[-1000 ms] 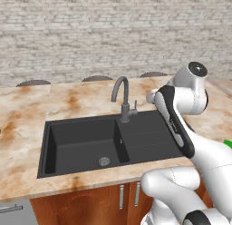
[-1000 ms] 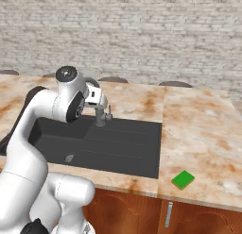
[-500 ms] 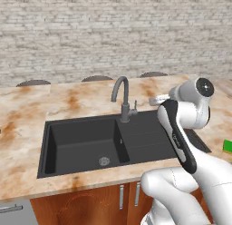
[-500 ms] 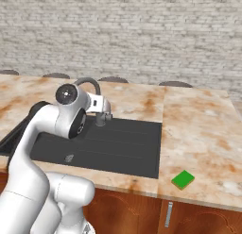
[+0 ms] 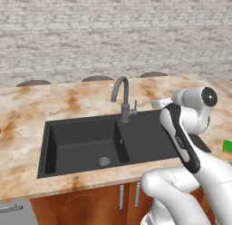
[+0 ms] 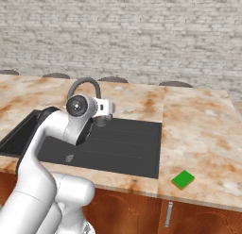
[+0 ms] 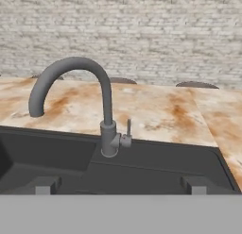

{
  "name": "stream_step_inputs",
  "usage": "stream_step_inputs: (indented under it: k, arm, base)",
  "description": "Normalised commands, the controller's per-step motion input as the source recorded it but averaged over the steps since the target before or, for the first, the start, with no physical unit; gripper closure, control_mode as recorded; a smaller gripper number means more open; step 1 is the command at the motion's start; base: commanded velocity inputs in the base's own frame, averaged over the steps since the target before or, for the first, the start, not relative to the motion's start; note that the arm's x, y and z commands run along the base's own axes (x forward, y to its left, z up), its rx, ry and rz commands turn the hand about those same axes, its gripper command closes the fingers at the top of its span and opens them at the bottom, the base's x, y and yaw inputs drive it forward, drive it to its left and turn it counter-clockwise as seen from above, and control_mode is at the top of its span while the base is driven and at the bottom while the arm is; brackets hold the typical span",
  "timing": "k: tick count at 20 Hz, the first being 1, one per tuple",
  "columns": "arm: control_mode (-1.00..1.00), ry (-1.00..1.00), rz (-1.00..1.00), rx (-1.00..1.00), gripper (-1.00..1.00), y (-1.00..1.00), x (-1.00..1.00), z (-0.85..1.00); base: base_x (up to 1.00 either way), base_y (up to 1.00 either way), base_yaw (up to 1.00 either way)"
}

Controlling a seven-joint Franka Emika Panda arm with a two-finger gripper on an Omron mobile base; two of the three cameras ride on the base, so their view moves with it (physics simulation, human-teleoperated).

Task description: Soak the sponge with water for a few seconds and then drop it inside the sink.

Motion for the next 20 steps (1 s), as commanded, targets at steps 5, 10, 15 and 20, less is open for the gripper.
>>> stream_step_inputs:
  k: [5, 10, 15, 20]
  arm:
    - [-1.00, 0.00, 0.05, 0.00, -1.00, -0.08, 0.00, -0.02]
    - [-1.00, 0.00, 0.04, 0.00, -1.00, -0.07, 0.00, -0.08]
    - [-1.00, 0.00, 0.01, 0.00, -1.00, -0.06, 0.00, -0.10]
    - [-1.00, -0.02, 0.00, 0.00, -1.00, -0.02, 0.00, -0.05]
  base:
    - [0.00, 0.00, 0.00]
    - [0.00, 0.00, 0.00]
    - [0.00, 0.00, 0.00]
    - [0.00, 0.00, 0.00]
